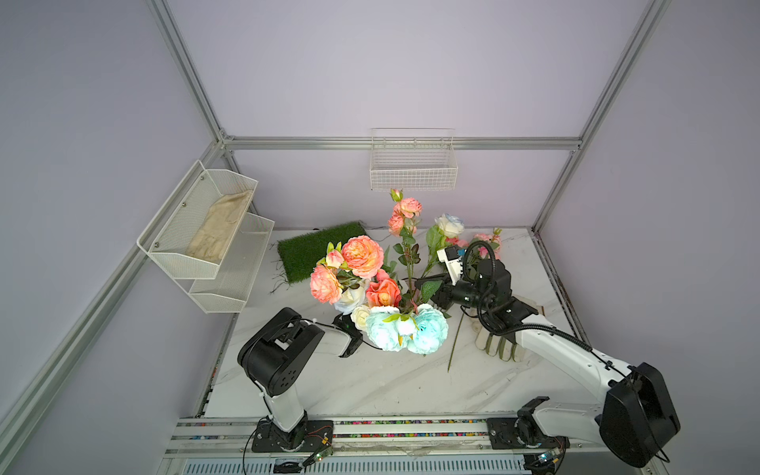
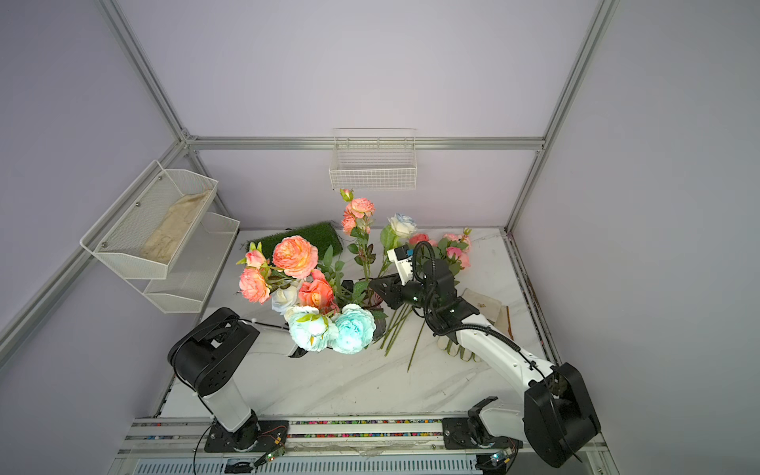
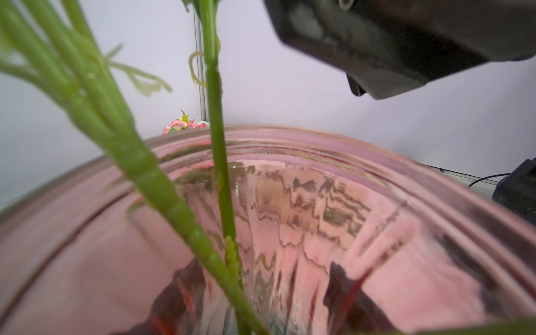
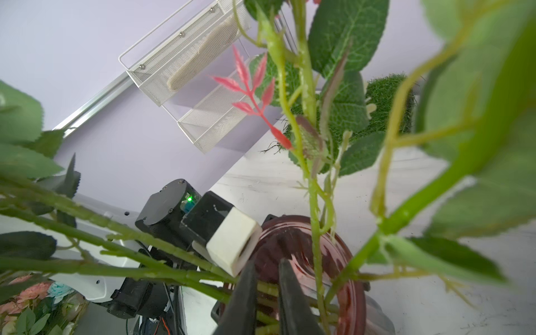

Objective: Pick out pink flowers from the vase
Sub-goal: Pick up the flower from the vase.

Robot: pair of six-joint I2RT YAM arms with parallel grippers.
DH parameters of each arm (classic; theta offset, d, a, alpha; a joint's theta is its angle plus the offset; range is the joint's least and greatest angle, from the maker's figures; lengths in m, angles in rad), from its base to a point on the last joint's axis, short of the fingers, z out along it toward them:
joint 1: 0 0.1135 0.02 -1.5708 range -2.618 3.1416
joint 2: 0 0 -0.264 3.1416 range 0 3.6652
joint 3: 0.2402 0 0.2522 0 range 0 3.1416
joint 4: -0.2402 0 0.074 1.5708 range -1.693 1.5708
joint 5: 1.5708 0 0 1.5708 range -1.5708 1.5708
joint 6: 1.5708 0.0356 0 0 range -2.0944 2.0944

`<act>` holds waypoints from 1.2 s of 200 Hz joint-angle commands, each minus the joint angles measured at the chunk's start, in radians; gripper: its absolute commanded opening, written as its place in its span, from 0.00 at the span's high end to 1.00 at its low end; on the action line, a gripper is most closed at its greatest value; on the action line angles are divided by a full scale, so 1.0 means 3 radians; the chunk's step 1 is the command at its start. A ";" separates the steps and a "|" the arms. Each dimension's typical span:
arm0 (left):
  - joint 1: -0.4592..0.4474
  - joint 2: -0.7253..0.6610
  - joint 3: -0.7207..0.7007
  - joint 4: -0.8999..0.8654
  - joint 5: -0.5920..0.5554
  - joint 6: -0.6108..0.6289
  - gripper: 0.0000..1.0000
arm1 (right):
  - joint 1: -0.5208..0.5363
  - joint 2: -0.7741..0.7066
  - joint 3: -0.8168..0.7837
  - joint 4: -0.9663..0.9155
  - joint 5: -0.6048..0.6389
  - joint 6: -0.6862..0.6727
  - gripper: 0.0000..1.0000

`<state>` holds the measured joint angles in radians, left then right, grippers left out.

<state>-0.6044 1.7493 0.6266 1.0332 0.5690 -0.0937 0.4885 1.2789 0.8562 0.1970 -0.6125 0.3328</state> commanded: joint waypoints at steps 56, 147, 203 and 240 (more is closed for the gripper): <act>-0.0020 0.0101 -0.0049 -0.0788 0.0023 -0.0179 1.00 | 0.0110 0.0679 0.0550 0.0061 0.0776 -0.0108 0.60; -0.0021 0.0094 -0.0036 -0.0811 -0.0005 -0.0164 1.00 | 0.0172 0.0668 0.0504 0.0176 0.0763 -0.0123 0.94; -0.0020 0.0099 -0.0069 -0.0735 0.0006 -0.0171 1.00 | 0.0173 0.0092 0.0572 -0.0034 0.0526 -0.0381 0.99; -0.0019 0.0113 -0.0089 -0.0704 -0.0008 -0.0189 1.00 | 0.0169 -0.0274 0.0605 -0.0074 0.0586 -0.0404 1.00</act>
<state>-0.6044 1.7470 0.6434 1.0054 0.5545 -0.1085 0.5369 1.2690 1.0061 0.1829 -0.4400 0.2398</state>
